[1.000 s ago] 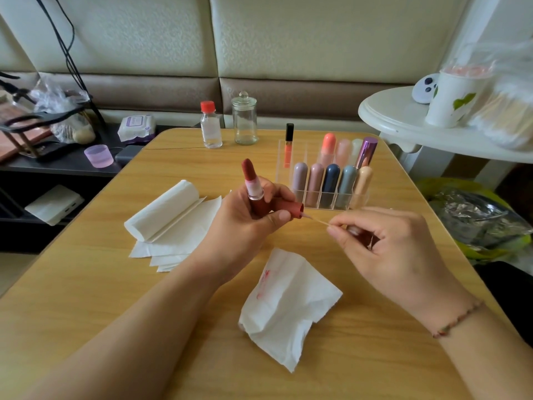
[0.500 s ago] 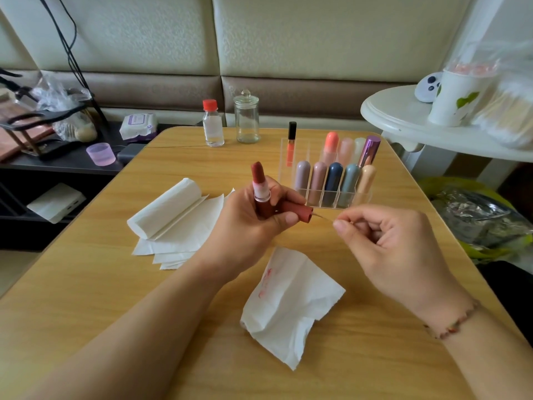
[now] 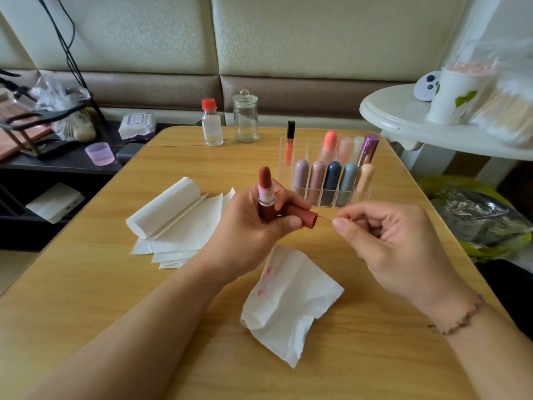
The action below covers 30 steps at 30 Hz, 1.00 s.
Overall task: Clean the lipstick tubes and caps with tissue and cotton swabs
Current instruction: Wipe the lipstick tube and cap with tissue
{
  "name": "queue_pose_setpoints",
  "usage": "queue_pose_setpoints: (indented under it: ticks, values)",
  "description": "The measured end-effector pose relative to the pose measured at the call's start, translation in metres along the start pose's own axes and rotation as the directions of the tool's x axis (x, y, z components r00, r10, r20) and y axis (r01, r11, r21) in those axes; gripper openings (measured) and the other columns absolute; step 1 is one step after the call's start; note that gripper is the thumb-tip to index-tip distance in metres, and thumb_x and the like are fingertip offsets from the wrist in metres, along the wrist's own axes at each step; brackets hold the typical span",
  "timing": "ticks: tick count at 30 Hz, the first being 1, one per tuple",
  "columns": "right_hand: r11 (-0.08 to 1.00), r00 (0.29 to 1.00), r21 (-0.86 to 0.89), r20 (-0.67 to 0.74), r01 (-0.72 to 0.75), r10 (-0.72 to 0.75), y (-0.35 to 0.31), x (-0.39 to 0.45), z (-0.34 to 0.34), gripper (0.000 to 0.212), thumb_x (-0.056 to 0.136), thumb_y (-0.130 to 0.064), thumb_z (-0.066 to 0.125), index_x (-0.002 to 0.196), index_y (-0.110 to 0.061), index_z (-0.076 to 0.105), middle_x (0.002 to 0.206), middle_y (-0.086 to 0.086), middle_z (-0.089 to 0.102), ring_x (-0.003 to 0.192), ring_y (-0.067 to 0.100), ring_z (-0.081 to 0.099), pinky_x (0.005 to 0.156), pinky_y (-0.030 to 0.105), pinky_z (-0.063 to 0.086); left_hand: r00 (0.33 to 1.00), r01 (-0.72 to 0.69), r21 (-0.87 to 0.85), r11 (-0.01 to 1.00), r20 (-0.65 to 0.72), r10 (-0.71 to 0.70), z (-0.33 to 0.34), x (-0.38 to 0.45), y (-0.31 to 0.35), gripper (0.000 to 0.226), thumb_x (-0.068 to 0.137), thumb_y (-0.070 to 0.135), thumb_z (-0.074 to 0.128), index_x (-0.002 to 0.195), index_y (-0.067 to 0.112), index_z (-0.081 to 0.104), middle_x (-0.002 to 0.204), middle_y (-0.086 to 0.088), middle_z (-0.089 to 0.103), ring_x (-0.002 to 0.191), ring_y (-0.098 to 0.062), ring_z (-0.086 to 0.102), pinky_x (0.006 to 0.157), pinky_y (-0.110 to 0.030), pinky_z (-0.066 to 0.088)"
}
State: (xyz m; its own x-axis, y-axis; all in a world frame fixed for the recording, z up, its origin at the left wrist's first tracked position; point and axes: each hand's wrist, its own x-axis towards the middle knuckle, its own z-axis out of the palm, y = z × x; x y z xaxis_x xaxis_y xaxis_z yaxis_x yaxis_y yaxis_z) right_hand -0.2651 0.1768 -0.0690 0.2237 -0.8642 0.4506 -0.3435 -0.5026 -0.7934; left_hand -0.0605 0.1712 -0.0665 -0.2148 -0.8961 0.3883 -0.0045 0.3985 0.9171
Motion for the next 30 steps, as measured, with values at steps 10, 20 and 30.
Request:
queue_pose_setpoints:
  ticks: [10, 20, 30]
  values:
    - [0.985, 0.990, -0.161, 0.138, 0.058, -0.036, -0.002, -0.001, 0.001, 0.011, 0.088, -0.017, 0.075, 0.079, -0.021, 0.077, 0.061, 0.004, 0.065, 0.057, 0.019, 0.058, 0.054, 0.030, 0.049, 1.000, -0.003, -0.054, 0.999, -0.021, 0.001, -0.006, 0.001, -0.012, 0.029, 0.081, -0.012, 0.062, 0.082, 0.009, 0.042, 0.095, -0.011, 0.071, 0.089, -0.027, 0.072, 0.082, -0.033, 0.055]
    - [0.992, 1.000, -0.123, -0.007, -0.011, 0.010, 0.002, -0.001, 0.004, 0.014, 0.087, -0.012, 0.074, 0.076, -0.020, 0.074, 0.056, 0.009, 0.060, 0.051, 0.025, 0.053, 0.049, 0.030, 0.046, 1.000, 0.015, -0.007, 1.000, 0.026, -0.015, -0.004, 0.000, -0.008, 0.034, 0.083, -0.013, 0.063, 0.075, 0.014, 0.044, 0.094, -0.005, 0.073, 0.090, -0.022, 0.072, 0.080, -0.026, 0.053]
    - [0.996, 0.997, -0.083, 0.074, 0.035, -0.029, -0.002, -0.002, 0.003, 0.010, 0.088, -0.023, 0.073, 0.079, -0.024, 0.076, 0.062, 0.008, 0.065, 0.057, 0.027, 0.057, 0.055, 0.042, 0.048, 0.999, 0.027, -0.035, 0.999, 0.041, -0.025, 0.000, -0.001, -0.011, 0.027, 0.081, -0.004, 0.064, 0.075, 0.018, 0.050, 0.093, -0.007, 0.074, 0.091, -0.026, 0.072, 0.083, -0.034, 0.055]
